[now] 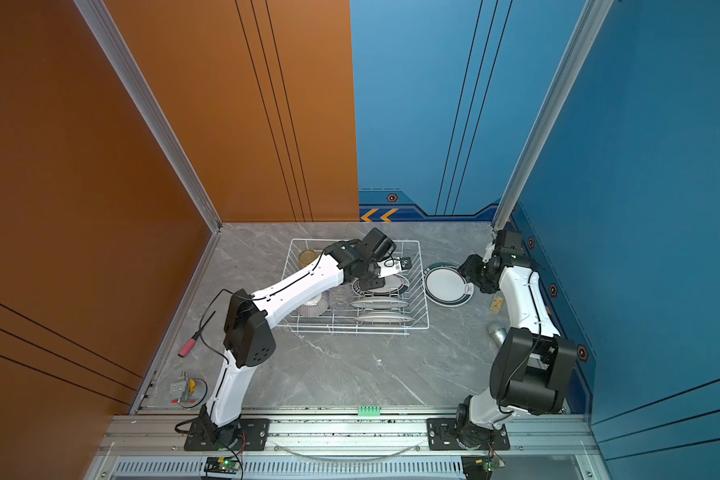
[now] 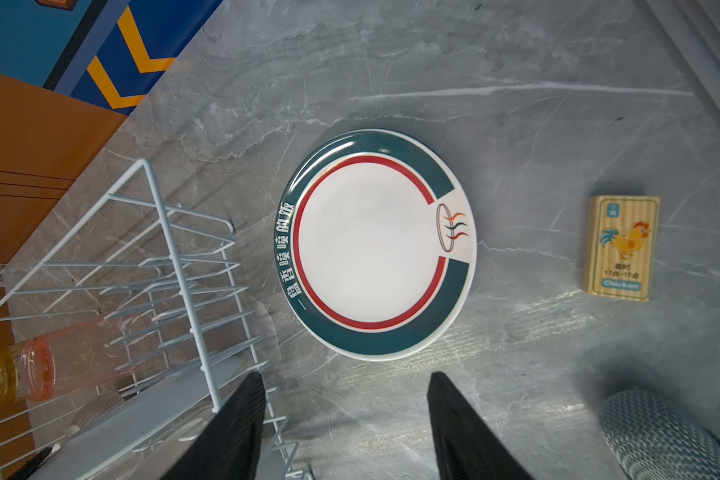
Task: Unload the mixed dishes from the dish rack
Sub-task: 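Close the left gripper on the rim of the next plate in the rack, then lift the rimmed plate up out of the rack with the left gripper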
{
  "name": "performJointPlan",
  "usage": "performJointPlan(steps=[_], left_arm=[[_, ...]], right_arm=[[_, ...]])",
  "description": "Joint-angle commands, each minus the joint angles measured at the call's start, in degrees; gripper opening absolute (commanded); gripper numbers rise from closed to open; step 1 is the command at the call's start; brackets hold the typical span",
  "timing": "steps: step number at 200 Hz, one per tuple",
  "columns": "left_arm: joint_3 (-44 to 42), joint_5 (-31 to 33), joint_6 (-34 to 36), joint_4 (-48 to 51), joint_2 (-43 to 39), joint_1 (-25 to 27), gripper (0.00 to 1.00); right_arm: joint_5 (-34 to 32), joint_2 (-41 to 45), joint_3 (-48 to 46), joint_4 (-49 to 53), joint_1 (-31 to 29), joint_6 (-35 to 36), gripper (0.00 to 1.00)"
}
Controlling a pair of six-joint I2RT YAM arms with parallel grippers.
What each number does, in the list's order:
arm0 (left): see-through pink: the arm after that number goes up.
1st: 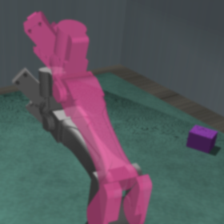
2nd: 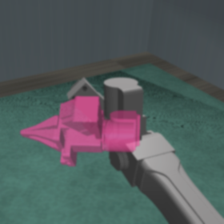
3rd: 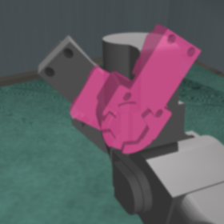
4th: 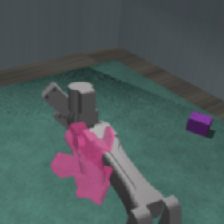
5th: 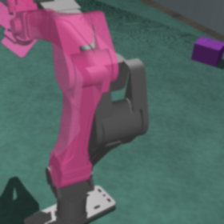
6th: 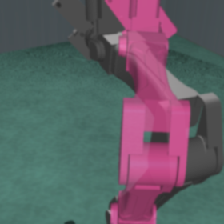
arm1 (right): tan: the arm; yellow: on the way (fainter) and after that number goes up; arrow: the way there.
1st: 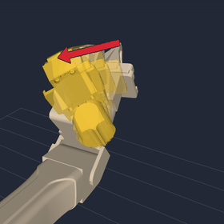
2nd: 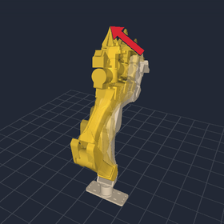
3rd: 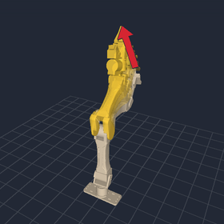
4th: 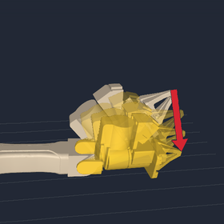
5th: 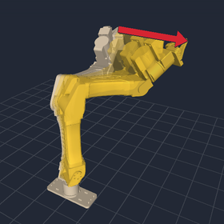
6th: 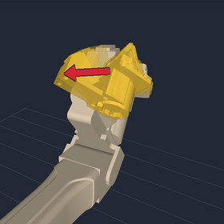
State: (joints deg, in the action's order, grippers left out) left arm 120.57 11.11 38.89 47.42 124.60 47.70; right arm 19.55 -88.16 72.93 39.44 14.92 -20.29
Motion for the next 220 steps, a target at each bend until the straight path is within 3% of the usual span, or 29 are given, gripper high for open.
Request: performJointPlan(steps=[1,124,220], left_arm=[[1.5,0.1,-2.4,1.8,1.1,0.6,0.00],[-6.6,9.7,-4.2,-10.4,-6.7,0.6,0.00],[-6.4,10.5,-7.3,-10.9,-13.7,0.2,0.00]], right_arm=[[1.0,1.9,-1.1,0.1,0.5,1.4,0.61],[1.6,2.3,-2.0,-1.5,0.3,0.5,0.61],[2.5,2.4,-1.1,-2.3,-0.6,0.2,0.61]])
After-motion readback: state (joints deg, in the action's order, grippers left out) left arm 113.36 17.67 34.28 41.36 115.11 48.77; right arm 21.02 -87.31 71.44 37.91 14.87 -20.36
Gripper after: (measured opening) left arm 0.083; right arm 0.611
